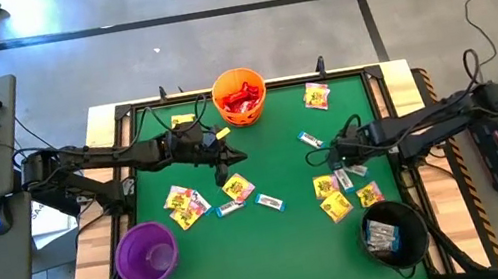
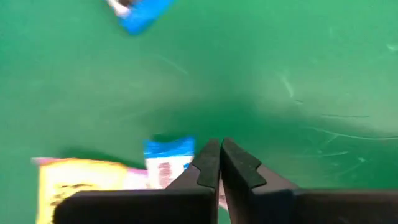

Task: Sort candy by brand, put in halloween buckets
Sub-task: Put the white chocolate bar into the black bucket

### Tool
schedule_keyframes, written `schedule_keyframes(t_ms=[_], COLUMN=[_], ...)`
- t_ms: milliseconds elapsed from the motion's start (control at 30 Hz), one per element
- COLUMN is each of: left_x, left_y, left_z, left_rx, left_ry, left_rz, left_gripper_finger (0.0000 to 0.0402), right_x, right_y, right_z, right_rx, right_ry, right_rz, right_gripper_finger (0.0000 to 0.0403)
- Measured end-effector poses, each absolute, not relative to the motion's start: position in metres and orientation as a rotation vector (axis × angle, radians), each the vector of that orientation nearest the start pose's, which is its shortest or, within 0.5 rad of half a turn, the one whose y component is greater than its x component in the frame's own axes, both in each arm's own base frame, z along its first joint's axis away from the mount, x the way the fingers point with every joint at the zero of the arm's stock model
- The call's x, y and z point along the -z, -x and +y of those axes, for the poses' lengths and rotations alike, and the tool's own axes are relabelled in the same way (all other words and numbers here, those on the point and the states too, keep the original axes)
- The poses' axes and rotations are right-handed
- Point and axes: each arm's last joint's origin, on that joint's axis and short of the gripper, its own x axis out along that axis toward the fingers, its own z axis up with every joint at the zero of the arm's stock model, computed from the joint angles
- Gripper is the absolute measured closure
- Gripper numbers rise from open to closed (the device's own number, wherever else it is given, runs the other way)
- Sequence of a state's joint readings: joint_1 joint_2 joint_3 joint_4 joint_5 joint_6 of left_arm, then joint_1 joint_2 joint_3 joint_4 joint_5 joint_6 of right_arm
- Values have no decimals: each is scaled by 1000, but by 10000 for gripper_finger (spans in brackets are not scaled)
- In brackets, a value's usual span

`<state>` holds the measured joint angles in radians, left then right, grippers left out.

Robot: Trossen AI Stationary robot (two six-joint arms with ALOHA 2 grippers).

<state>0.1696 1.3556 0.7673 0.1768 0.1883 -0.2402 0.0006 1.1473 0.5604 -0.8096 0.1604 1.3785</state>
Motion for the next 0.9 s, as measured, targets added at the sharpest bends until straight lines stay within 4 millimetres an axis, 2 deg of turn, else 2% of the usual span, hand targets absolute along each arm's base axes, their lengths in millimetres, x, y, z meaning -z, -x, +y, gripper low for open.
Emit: schedule_keyframes(t_ms=[267, 500, 733, 900], left_x=[-237, -237, -237, -237], left_y=[-286, -286, -286, -286], left_z=[43, 43, 43, 43], left_rx=[-27, -27, -25, -24], left_ry=[294, 294, 285, 277], left_rz=[406, 406, 406, 406], left_gripper_finger=[401, 402, 401, 401], right_x=[-206, -258, -322, -355], right_y=[-178, -187, -189, -182], right_z=[-6, -2, 23, 52], right_rx=[1019, 958, 767, 600], right_ry=[-962, -910, -924, -993], right_rz=[1029, 993, 938, 935], right_gripper_finger=[403, 403, 403, 403])
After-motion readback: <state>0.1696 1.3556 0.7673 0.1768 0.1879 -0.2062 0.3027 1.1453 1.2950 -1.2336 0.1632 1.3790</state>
